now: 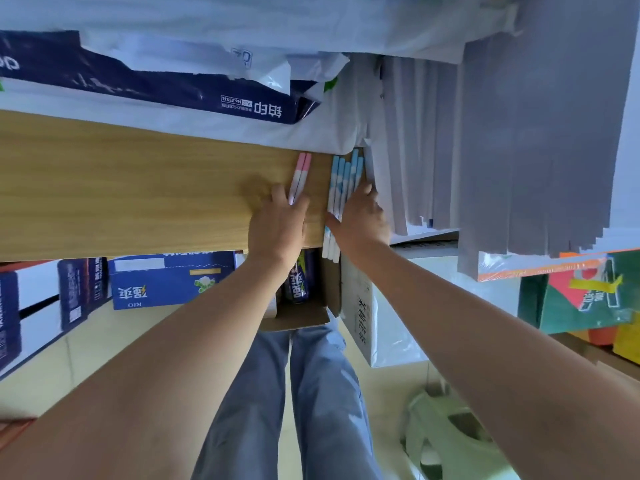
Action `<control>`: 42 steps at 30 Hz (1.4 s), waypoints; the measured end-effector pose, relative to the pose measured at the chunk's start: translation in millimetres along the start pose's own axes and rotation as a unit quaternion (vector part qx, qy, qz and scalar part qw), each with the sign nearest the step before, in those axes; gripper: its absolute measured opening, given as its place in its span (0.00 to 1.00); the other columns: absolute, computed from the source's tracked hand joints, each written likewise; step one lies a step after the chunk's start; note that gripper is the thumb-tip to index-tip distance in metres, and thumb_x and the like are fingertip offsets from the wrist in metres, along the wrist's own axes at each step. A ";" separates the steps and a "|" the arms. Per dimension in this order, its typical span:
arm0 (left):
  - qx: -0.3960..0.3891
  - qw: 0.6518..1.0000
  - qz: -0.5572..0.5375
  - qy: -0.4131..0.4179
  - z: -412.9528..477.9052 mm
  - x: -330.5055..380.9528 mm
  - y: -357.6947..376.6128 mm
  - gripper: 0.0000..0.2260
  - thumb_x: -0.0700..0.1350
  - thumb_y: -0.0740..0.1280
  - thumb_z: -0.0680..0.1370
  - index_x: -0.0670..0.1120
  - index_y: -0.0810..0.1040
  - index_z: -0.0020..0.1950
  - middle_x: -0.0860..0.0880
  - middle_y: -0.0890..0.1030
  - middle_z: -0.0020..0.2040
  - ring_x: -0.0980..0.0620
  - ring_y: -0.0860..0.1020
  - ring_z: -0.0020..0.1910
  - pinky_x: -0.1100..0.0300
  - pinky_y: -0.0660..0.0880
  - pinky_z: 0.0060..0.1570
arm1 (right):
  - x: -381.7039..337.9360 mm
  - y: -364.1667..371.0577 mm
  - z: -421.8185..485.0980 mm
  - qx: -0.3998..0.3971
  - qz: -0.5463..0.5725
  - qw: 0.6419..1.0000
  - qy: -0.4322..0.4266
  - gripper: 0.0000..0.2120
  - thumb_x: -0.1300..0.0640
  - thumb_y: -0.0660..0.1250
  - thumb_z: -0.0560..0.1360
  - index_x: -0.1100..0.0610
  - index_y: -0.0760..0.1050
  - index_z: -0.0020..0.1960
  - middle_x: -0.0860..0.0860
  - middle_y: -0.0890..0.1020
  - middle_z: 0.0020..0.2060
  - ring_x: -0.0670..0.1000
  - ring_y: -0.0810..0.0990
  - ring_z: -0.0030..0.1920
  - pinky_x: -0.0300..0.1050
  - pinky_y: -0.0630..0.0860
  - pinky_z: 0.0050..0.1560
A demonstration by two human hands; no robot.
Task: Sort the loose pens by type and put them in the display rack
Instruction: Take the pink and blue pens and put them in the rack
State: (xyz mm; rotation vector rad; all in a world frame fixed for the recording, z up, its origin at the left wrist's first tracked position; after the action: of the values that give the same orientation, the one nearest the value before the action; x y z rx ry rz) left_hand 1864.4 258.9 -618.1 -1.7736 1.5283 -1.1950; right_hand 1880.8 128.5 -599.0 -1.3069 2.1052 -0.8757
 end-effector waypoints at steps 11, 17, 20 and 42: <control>0.070 0.994 -0.040 -0.069 6.3 -26.2 -5.3 0.12 0.36 0.59 0.80 0.34 0.69 0.62 0.37 0.76 0.52 0.42 0.76 0.34 0.55 0.66 0.28 | -9.3 20.3 13.5 0.015 0.020 0.999 0.021 0.19 0.54 0.64 0.79 0.61 0.62 0.64 0.57 0.76 0.56 0.58 0.79 0.55 0.48 0.74 0.45; 0.052 0.986 -0.126 -0.092 4.2 -29.5 -0.5 0.17 0.36 0.57 0.81 0.38 0.61 0.70 0.39 0.72 0.59 0.43 0.76 0.40 0.54 0.68 0.34 | -11.8 22.5 14.2 0.031 0.011 0.999 0.006 0.11 0.58 0.60 0.81 0.61 0.64 0.61 0.57 0.76 0.54 0.57 0.79 0.54 0.44 0.69 0.42; 0.030 0.987 -0.131 -0.092 4.5 -29.6 0.8 0.16 0.38 0.58 0.81 0.37 0.63 0.68 0.40 0.73 0.56 0.45 0.74 0.38 0.56 0.68 0.34 | -11.5 21.3 12.8 0.028 -0.002 1.000 0.003 0.15 0.57 0.63 0.80 0.61 0.64 0.62 0.57 0.76 0.55 0.56 0.78 0.56 0.44 0.68 0.43; -0.004 0.941 -0.317 -0.119 -17.2 -27.7 1.6 0.04 0.40 0.55 0.82 0.40 0.65 0.53 0.46 0.72 0.37 0.47 0.73 0.31 0.56 0.67 0.26 | -2.6 27.2 -0.7 0.036 0.085 0.992 -0.084 0.13 0.59 0.68 0.75 0.63 0.71 0.57 0.53 0.75 0.44 0.51 0.73 0.42 0.42 0.69 0.39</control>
State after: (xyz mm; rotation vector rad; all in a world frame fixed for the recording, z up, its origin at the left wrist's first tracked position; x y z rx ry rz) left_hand 1849.4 287.8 -619.1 -2.4116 0.8379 -1.1806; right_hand 1865.6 140.0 -618.6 -1.1044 1.9999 -0.7358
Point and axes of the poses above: each hand's wrist, its own z-axis towards the middle knuckle, its own y-axis out of the palm, x = y × z, the point moved 4 cm from there along z, towards the middle knuckle
